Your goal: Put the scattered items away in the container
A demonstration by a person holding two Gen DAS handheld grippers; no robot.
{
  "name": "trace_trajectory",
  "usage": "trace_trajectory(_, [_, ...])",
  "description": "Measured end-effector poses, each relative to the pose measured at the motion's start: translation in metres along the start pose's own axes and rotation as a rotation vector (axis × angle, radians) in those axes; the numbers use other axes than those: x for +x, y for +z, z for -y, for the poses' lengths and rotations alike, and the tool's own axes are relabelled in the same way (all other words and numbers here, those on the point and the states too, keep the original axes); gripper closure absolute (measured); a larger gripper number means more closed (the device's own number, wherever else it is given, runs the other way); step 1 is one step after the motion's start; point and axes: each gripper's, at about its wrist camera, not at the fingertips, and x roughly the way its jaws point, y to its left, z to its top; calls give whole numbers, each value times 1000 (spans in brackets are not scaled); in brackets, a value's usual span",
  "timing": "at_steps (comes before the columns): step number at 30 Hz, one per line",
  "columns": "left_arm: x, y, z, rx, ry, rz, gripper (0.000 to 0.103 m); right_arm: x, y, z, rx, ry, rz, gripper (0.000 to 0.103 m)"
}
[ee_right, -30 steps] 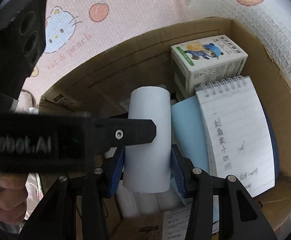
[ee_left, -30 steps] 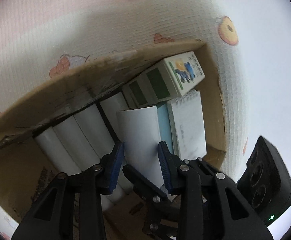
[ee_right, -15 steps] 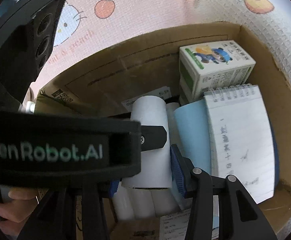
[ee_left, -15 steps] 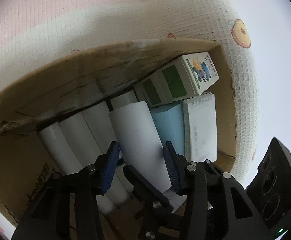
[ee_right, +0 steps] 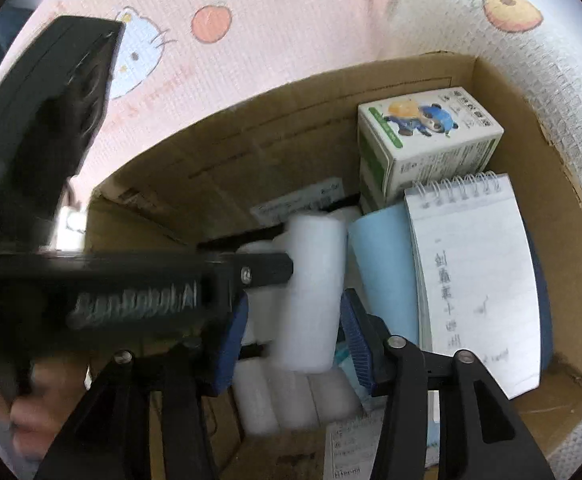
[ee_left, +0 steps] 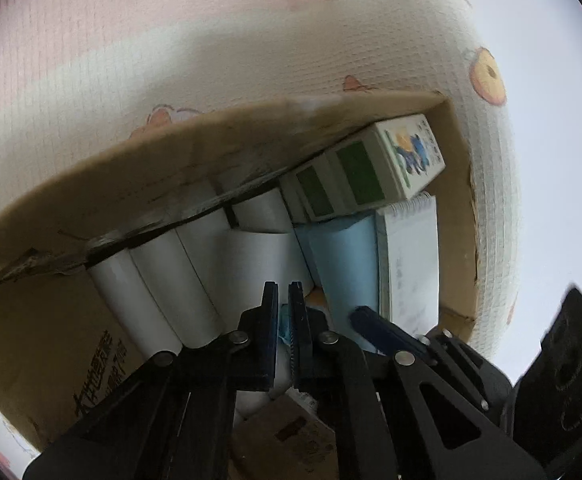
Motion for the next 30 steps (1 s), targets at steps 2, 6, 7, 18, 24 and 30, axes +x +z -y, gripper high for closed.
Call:
trace_trajectory(2, [4,3,3,1,40,2,97,-3,-1,2,-8,-30,40,57])
trace_trajectory(6, [8,4,4,13,74,-13,97,9,-7,-3,-48,-58,-22,61])
trace_trajectory(7, [8,4,5,24,86,-24,97,8,-9,-4,-54,-41,-29,61])
trace_trajectory(18, [-46,-2,26,230,164,67,89,26,-2,-20,-72,95,-121,61])
trace_trajectory(24, [-57,3,14,279,206,125,93,64,7,-27,-22,132,-222,60])
trace_trajectory(30, [-72,4,7,322,202,184,93,91,14,-36,12,168,-254,61])
